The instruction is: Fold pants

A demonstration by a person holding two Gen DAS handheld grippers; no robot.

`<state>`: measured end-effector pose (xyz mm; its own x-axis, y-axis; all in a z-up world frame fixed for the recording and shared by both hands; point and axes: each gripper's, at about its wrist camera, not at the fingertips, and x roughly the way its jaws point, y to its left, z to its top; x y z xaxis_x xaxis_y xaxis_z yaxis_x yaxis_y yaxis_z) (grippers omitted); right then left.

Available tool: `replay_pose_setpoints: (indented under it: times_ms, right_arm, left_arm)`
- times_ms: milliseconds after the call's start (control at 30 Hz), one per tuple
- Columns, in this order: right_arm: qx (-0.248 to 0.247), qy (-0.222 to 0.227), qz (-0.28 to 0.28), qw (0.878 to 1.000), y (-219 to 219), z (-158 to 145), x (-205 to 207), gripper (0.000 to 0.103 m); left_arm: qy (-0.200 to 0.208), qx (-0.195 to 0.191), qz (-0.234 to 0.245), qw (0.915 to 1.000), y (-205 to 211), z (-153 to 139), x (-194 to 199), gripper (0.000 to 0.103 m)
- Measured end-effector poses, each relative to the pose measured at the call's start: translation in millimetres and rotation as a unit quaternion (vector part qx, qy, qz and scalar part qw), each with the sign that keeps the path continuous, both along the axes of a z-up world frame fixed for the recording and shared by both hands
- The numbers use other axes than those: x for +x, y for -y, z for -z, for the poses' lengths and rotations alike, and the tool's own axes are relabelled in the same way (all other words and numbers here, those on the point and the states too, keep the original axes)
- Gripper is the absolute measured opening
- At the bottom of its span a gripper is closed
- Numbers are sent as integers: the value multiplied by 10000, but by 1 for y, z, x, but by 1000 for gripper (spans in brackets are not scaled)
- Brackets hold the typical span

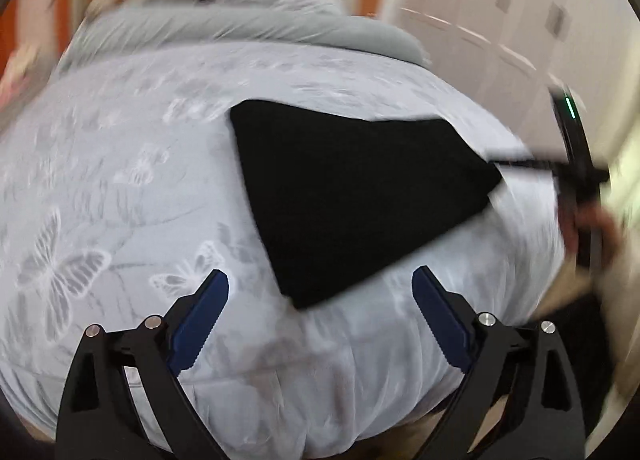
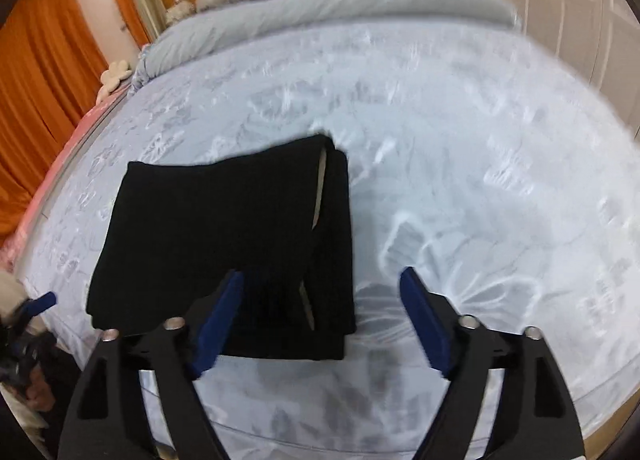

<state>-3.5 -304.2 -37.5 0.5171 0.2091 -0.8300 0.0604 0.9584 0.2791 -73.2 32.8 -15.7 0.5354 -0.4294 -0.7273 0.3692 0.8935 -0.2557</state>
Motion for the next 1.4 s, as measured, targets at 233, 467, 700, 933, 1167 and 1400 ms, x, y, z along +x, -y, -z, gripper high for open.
replay_pose_setpoints:
  times_ms: [233, 467, 700, 933, 1167, 1400]
  right_arm:
    - [809, -540, -13, 9953, -17, 35, 9, 47]
    - [1692, 56, 93, 9855, -43, -6, -47, 32]
    - [933, -115, 838, 9920, -36, 8, -68, 66]
    - [-320, 191, 134, 9992, -55, -9, 18, 23]
    - [-967, -177, 229, 9949, -46, 17, 40, 7]
    - [-754, 748, 469, 9932, -64, -28, -12, 64]
  left_arm:
    - [-2132, -1403, -323, 9663, 1, 68, 72, 53]
    - [-1732, -1000, -90, 9798, -22, -10, 77, 21]
    - [-1697, 560, 75, 9839, -6, 29, 48, 38]
    - [-899, 336, -183, 9952, -6, -6, 36, 57]
    - [-598, 1163, -197, 9912, 16, 7, 42, 58]
    - [-457, 1411, -388, 9882, 18, 25, 40, 68]
